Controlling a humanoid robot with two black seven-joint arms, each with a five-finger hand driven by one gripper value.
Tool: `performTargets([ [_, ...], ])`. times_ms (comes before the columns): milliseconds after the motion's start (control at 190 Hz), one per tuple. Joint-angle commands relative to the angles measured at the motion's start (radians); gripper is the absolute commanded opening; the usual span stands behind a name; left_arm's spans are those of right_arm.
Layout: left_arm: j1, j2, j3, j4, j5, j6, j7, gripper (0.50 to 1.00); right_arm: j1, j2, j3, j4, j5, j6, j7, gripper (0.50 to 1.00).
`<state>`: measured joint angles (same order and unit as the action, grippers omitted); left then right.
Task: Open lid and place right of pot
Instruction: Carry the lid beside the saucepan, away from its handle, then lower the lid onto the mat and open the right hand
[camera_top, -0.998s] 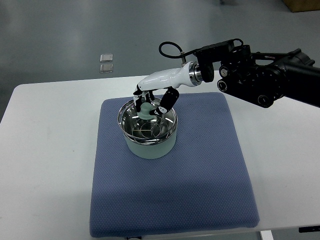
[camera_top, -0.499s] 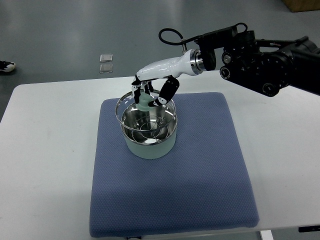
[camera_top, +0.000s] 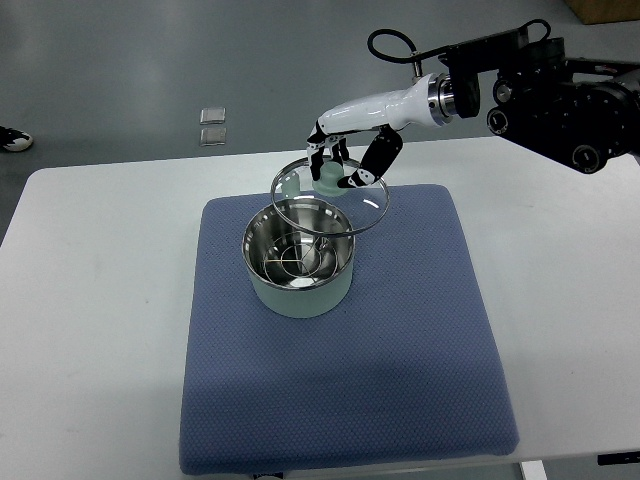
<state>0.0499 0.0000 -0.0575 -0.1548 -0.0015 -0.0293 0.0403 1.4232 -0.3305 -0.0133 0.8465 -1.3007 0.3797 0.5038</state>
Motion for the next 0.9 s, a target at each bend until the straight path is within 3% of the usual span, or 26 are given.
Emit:
performTargets([
  [0, 0.001, 0.000, -0.001, 0.000, 0.000, 0.000, 0.001, 1.000, -0.007, -0.015, -0.004, -0.001, 0.000, -0.001, 0.005, 0.500],
  [893, -0.001, 0.000, 0.001, -0.003, 0.000, 0.000, 0.000, 1.000, -0.129, -0.185, -0.013, -0.001, -0.014, -0.013, 0.039, 0.500],
])
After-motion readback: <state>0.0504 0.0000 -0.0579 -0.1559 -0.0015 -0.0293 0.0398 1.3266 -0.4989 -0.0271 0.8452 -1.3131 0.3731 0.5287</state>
